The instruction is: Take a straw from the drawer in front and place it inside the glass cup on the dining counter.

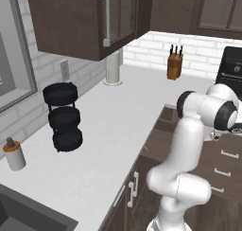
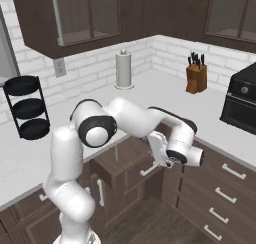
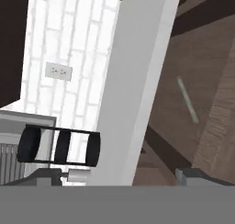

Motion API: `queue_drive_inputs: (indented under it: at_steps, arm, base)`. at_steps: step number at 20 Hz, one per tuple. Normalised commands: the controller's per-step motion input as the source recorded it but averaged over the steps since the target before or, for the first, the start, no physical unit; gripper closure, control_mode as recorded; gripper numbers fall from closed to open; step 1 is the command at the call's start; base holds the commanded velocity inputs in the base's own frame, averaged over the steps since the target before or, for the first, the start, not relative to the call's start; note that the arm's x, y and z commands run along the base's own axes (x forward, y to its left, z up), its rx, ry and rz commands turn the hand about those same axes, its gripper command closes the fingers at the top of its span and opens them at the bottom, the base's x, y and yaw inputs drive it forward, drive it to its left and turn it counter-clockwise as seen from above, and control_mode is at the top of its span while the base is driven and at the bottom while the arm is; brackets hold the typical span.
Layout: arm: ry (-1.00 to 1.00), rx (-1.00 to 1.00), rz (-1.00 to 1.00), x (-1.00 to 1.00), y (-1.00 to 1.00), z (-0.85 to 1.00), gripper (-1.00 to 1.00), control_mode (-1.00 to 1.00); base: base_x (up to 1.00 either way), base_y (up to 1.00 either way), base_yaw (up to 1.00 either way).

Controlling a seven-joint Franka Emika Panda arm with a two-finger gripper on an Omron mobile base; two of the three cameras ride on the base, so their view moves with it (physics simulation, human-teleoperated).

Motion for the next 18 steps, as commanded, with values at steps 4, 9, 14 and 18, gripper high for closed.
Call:
queue_drive_inputs:
  at_steps: [4, 9, 14, 18]
  arm:
    - [0.00, -0.23, 0.00, 0.02, 0.32, 0.57, -1.00, -1.00]
    - [0.09, -0.24, 0.00, 0.19, 0.41, 0.16, -1.00, -1.00]
    - [0.19, -0.26, 0.00, 0.30, 0.46, 0.00, -1.00, -1.00]
    - [0.18, -0.27, 0.01, 0.36, 0.45, -0.08, -1.00, -1.00]
  base:
    - [0.00, 0.00, 0.00]
    - [0.00, 0.00, 0.00]
    - [0.00, 0.00, 0.00]
    - [0.00, 0.00, 0.00]
